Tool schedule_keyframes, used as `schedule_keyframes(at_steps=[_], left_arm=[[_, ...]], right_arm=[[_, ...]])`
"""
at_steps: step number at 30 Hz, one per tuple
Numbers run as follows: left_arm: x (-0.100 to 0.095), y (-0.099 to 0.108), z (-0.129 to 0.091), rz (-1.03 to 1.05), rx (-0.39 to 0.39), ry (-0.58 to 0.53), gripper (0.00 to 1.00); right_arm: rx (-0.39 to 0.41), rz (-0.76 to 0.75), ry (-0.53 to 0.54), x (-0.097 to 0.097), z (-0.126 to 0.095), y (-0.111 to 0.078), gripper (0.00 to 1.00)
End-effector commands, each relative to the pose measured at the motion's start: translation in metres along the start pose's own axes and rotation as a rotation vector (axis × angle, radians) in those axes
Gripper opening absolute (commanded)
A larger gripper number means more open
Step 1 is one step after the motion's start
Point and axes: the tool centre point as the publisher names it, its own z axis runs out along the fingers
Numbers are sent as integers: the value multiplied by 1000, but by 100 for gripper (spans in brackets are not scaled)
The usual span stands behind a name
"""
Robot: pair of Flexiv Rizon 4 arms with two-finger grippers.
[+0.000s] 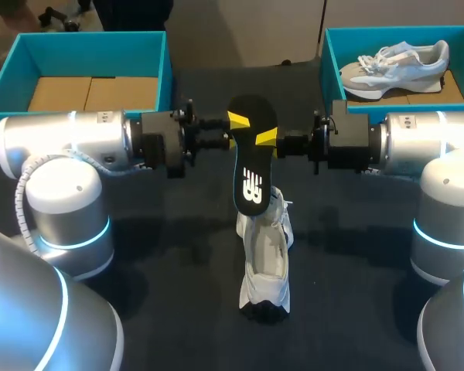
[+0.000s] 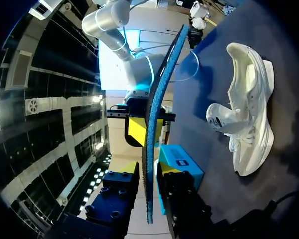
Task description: Take the shoe out of the shoebox, open the shoe tongue, remove and reinsert the insole, then place the shoe into the shoebox
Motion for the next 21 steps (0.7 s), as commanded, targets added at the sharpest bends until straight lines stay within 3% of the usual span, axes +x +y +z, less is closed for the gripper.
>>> schedule_keyframes(at_steps=[1, 9, 11, 12, 14, 21], left_arm=[[1, 1, 3, 1, 1, -1, 22], [-1, 4, 7, 4, 9, -5, 21], [0, 4, 9, 4, 11, -2, 17], [1, 4, 10, 4, 12, 0, 6], [1, 5, 12, 4, 13, 4, 0], [2, 6, 13, 5, 21, 6, 0]], right_arm=[[-2, 0, -1, -1, 2, 0, 0], [-2, 0, -1, -1, 2, 0, 0], [-2, 0, -1, -1, 2, 0, 0], [-2, 0, -1, -1, 2, 0, 0], [-2, 0, -1, -1, 2, 0, 0], [-2, 0, -1, -1, 2, 0, 0]])
